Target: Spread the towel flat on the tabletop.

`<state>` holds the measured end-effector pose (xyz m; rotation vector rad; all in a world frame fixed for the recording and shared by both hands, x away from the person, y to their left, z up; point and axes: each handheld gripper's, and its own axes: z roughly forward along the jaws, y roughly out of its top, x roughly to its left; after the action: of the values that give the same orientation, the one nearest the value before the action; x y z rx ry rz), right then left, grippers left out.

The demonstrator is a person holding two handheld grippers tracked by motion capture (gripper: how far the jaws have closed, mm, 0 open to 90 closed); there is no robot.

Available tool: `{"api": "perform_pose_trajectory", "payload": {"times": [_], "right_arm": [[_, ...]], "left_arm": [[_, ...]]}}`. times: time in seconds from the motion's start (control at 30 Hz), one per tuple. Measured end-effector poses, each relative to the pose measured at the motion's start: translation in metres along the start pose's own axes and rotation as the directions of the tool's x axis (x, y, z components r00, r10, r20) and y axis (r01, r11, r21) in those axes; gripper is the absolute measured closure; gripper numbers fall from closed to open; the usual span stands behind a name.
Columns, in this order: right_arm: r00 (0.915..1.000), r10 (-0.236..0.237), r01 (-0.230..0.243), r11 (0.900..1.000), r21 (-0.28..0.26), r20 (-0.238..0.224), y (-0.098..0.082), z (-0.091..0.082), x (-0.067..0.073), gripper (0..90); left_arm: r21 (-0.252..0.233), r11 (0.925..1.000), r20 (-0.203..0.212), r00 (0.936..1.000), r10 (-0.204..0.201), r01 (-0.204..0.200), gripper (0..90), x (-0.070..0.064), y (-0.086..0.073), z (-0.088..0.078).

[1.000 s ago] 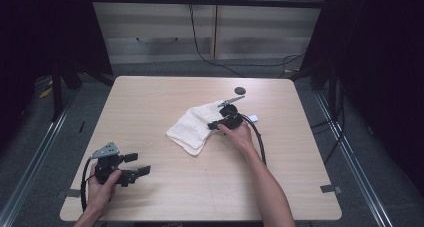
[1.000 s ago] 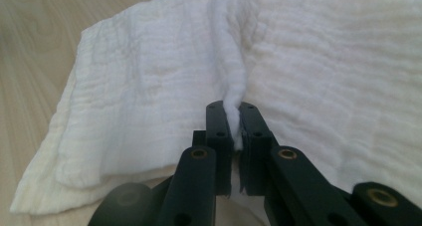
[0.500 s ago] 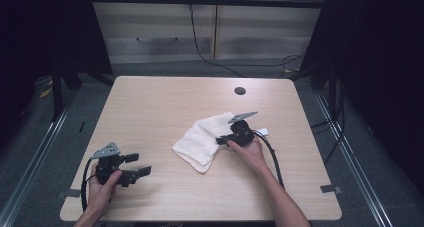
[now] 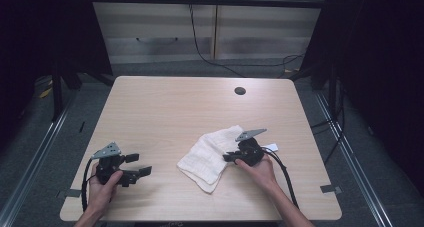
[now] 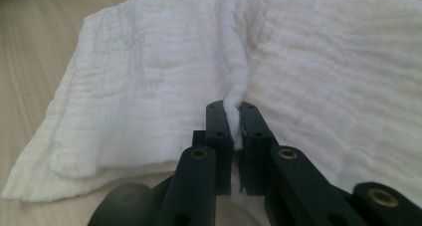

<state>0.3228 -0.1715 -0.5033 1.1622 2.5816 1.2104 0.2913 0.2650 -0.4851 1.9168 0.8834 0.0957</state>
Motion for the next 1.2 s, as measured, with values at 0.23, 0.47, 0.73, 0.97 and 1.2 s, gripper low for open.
{"api": "perform_pose_trajectory", "payload": {"times": [0.23, 0.47, 0.73, 0.97, 1.2], "right_arm": [[1.0, 0.004, -0.004, 1.0, -0.022, 0.001, -0.01, -0.007, 0.008, 74.0], [0.9995, -0.026, 0.024, 0.994, -0.105, -0.016, -0.001, -0.027, 0.014, 57.6], [0.9956, -0.078, 0.069, 0.985, -0.16, -0.053, -0.001, -0.053, 0.045, 56.5], [0.9765, -0.163, 0.154, 0.985, -0.073, -0.141, -0.013, -0.03, 0.072, 71.2], [0.9631, -0.197, 0.195, 0.98, -0.033, -0.183, -0.015, -0.007, 0.08, 71.3]], "left_arm": [[0.001, 1.0, -0.001, 1.0, -0.002, 0.002, 17.3, 0.0, 0.0, 0.002], [-0.001, 1.0, -0.002, 1.0, -0.007, 0.007, 17.5, 0.002, 0.001, 0.002], [-0.004, 0.9999, -0.009, 0.9999, -0.009, 0.009, 17.5, 0.002, 0.001, 0.003], [0.002, 0.9999, -0.003, 0.9999, -0.01, 0.01, 17.5, 0.002, 0.001, 0.004], [0.006, 1.0, -0.002, 1.0, -0.006, 0.006, 17.5, 0.003, 0.001, 0.005]]}}
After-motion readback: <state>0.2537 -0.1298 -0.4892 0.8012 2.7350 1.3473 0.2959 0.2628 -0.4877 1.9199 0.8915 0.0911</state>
